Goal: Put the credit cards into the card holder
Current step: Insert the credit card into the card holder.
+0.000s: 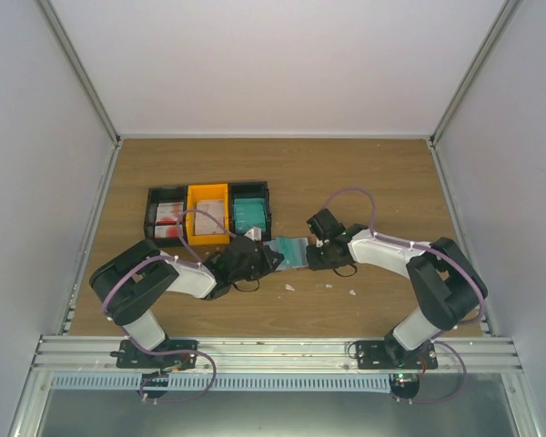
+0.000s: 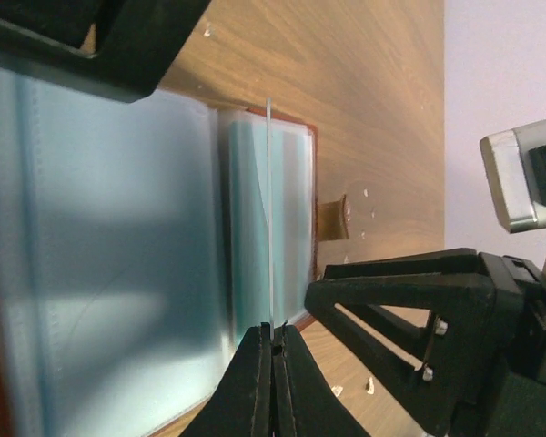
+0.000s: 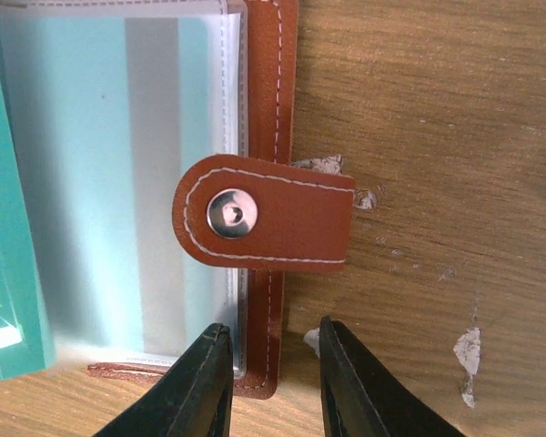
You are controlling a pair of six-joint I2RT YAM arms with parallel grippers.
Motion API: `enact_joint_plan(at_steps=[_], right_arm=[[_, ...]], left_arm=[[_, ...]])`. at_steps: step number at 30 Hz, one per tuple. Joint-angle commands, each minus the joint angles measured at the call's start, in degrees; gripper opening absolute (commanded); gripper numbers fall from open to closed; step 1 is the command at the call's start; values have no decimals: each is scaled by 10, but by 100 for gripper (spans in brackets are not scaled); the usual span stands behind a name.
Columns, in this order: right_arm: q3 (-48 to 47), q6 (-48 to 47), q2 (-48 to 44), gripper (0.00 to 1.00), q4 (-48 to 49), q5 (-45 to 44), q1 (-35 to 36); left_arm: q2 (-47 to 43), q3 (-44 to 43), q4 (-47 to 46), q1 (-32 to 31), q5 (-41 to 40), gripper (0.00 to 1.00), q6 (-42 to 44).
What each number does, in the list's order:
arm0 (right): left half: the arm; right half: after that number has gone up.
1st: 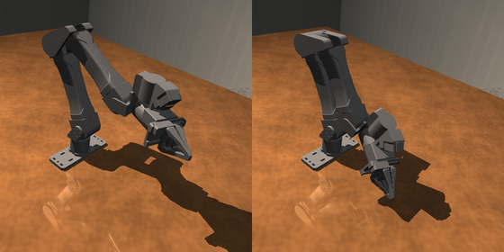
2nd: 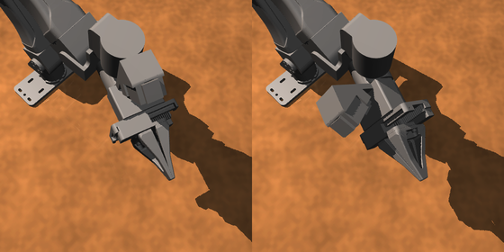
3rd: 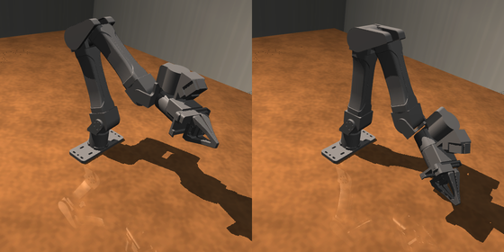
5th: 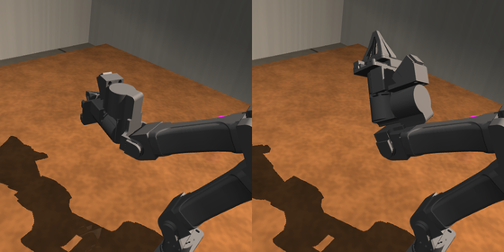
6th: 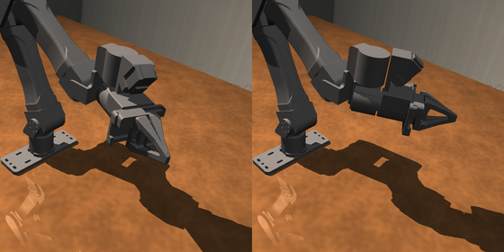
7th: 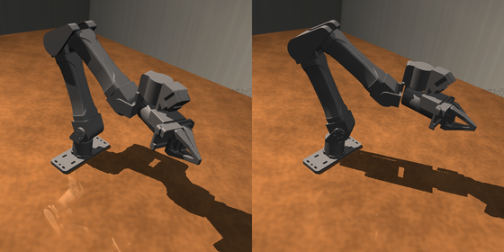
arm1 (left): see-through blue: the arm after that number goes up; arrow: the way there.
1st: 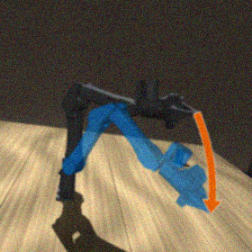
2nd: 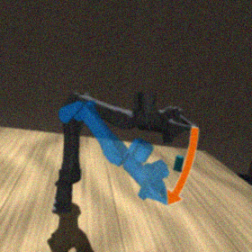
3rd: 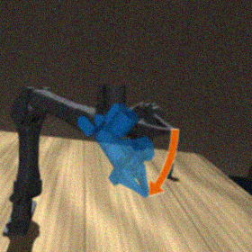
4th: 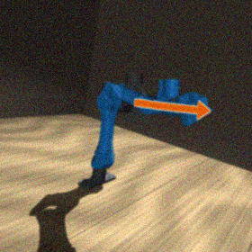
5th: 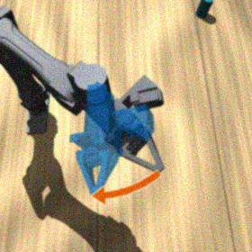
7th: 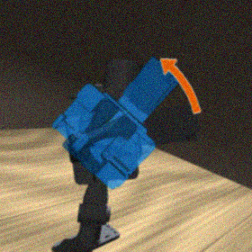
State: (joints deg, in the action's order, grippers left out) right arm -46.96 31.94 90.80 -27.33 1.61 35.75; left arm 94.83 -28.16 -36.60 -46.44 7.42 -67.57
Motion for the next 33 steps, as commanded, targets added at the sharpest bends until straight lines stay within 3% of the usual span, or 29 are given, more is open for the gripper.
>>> enact_joint_plan(at_steps=[1, 13, 21, 33], right_arm=[[9, 1, 17, 27, 4, 3, 6], [9, 8, 23, 27, 4, -2, 6], [8, 10, 25, 27, 4, -2, 6], [10, 12, 25, 27, 6, -7, 7]], left_arm=[[-3, -22, 1, -6, -26, 0, 12], [13, -29, 60, -18, -47, 0, -30], [46, -44, 44, -19, -18, 0, -37], [-7, -17, 96, -23, -69, 0, -66]])
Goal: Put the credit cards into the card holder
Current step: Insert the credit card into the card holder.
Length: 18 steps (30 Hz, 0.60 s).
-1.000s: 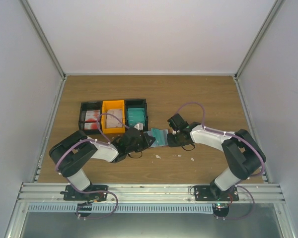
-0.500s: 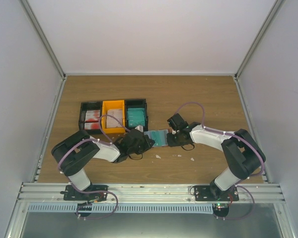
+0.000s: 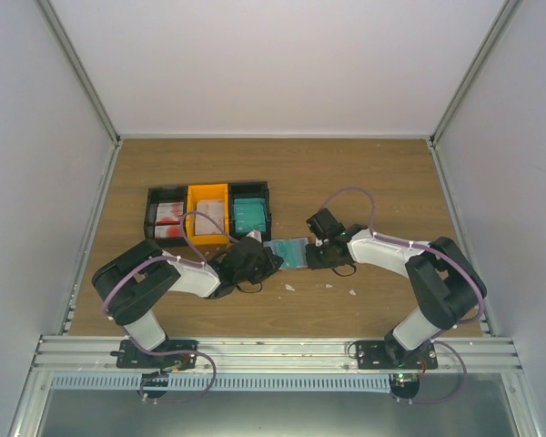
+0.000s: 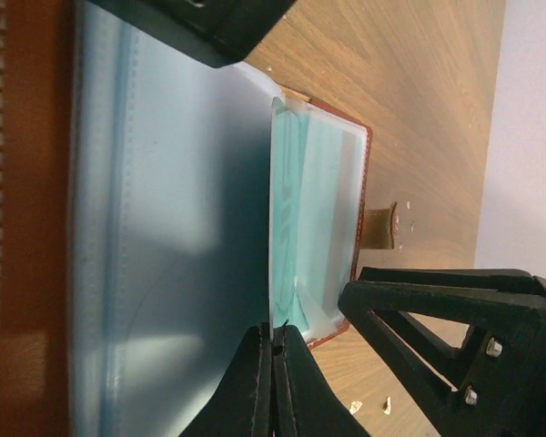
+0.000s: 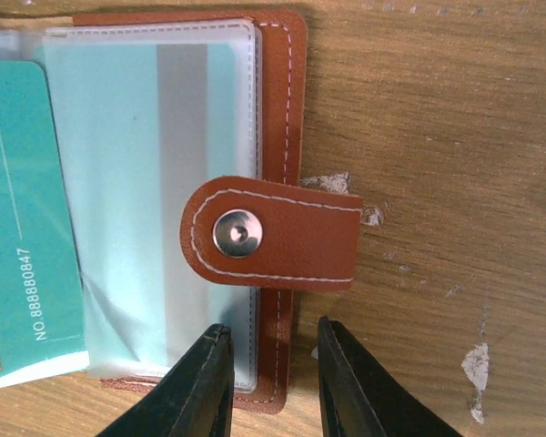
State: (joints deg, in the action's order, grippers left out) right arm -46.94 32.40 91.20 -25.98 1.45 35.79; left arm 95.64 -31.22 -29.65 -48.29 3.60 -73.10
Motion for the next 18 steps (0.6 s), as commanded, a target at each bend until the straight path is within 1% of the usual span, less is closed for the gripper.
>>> enact_joint_plan(at_steps=[1, 7, 14, 18], right_arm=[[9, 7, 21, 27, -7, -5, 6], [10, 7, 23, 27, -6, -5, 6], [12, 7, 24, 26, -4, -4, 6], [12, 7, 24, 26, -4, -3, 7]], left_arm=[[-17, 17, 23, -5, -31, 0, -13], [-17, 15, 33, -5, -31, 0, -22], [23, 2, -7, -3, -1, 0, -9], [32, -7, -13, -3, 2, 0, 5]])
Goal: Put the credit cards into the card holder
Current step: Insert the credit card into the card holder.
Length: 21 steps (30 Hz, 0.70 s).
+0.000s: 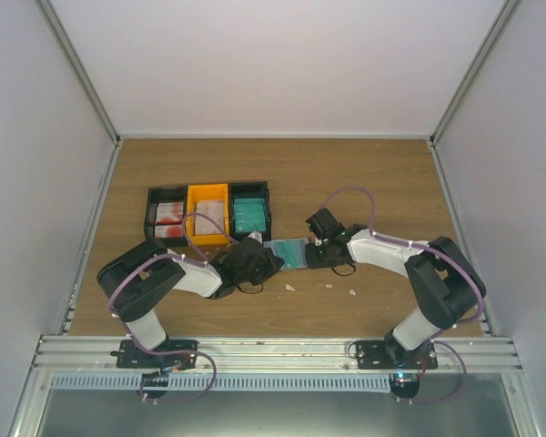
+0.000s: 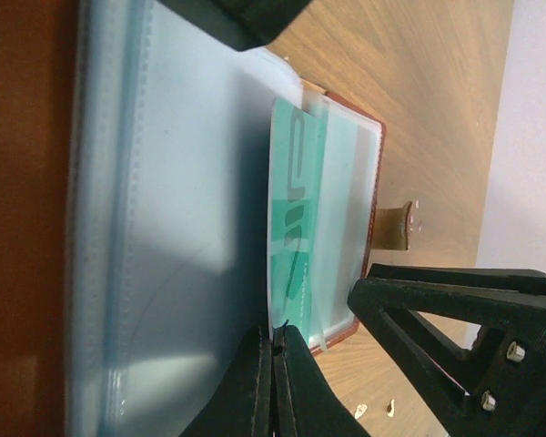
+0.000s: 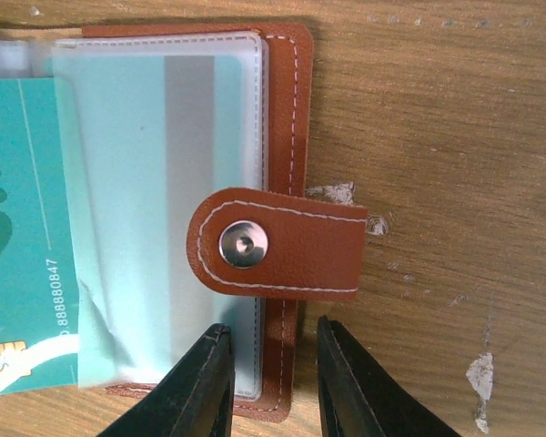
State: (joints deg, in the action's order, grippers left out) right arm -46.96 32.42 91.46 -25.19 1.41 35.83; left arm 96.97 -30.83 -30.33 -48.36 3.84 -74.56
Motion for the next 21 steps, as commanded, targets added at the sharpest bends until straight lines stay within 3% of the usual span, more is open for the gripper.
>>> enact_joint_plan(at_steps=[1, 18, 21], right_arm=[[13, 7, 22, 26, -12, -2, 6], [18, 14, 19, 27, -6, 0, 6], [22, 21, 12, 33, 4, 12, 6]], left_arm=[[20, -14, -6, -2, 1, 0, 22], [65, -51, -21, -1, 27, 0, 45], [74, -53, -27, -2, 36, 0, 46]])
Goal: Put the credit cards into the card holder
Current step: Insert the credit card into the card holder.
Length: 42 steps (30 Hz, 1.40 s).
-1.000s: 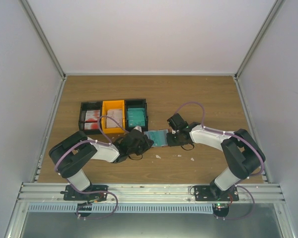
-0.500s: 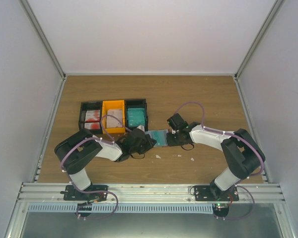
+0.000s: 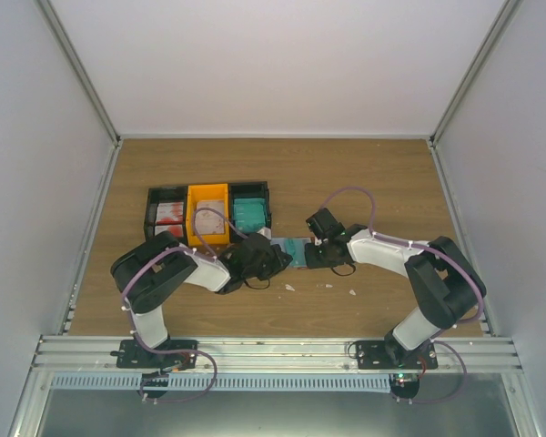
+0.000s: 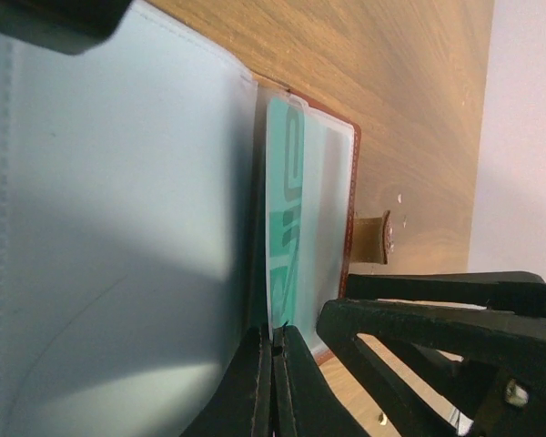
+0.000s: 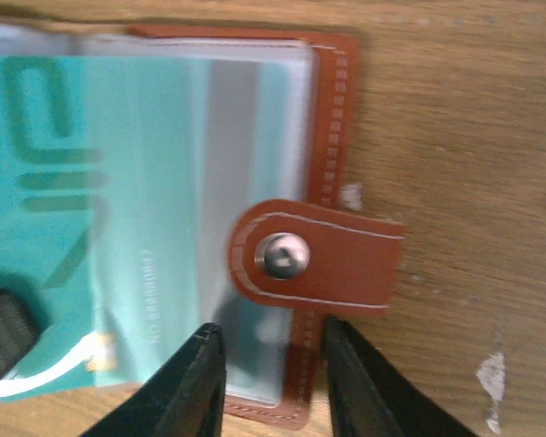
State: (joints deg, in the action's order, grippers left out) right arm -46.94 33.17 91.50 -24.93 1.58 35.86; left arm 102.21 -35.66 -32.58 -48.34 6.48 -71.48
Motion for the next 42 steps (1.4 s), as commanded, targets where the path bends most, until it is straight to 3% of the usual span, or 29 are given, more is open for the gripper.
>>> enact_joint_plan(at_steps=[1, 8, 36, 39, 42], right_arm=[[25, 16, 6, 37, 9, 18, 6], [43, 32, -25, 51, 50, 55, -4], [29, 20, -23, 52, 54, 44, -14], [23, 21, -38, 52, 40, 24, -14], [15, 23, -56, 53, 22, 7, -13]], left_arm=[[24, -6, -5, -2, 13, 0, 16], [26, -5, -5, -4, 22, 0, 24], [58, -52, 5, -4, 74, 0, 90], [45, -50, 25, -4, 75, 4, 105], [18, -44, 49, -4, 70, 15, 121]])
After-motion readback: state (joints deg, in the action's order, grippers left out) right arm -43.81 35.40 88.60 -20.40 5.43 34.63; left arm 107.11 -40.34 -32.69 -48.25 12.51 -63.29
